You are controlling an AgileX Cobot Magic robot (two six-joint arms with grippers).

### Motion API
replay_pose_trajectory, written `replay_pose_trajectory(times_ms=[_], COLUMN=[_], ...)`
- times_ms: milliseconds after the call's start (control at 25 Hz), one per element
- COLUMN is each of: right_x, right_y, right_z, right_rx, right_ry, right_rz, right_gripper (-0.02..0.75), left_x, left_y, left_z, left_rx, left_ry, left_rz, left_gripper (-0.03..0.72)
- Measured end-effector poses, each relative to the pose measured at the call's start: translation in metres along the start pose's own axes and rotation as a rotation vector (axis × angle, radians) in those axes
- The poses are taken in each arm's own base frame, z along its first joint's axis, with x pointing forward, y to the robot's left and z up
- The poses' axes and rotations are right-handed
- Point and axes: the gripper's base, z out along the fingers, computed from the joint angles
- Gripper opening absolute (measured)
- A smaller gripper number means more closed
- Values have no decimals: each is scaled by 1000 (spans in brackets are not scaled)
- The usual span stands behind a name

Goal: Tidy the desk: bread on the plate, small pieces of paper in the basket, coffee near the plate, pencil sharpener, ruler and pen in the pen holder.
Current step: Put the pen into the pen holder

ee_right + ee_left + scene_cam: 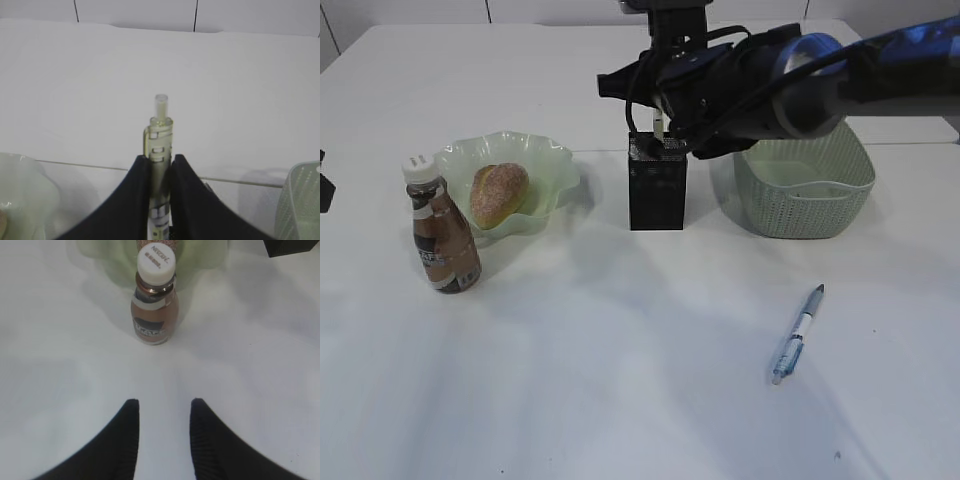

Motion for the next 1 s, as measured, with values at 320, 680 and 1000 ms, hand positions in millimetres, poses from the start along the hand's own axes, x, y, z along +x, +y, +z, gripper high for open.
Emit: replay_pose_trajectory(times_ms=[320, 680, 1000], right_x=[20, 19, 19], right_y=[2, 2, 2], right_z=[12, 13, 13], right_rx=[7, 17, 18], right_ry=[34, 29, 28], right_rz=[-17, -16, -15], right_gripper=[116, 116, 116], left_x=[0, -1, -5], left_y=[0, 0, -1], left_z=[0, 0, 0], left_rx=[0, 0, 8], left_ry=[-2, -12, -52], left_rz=[0, 3, 3], left_gripper=[239, 239, 239])
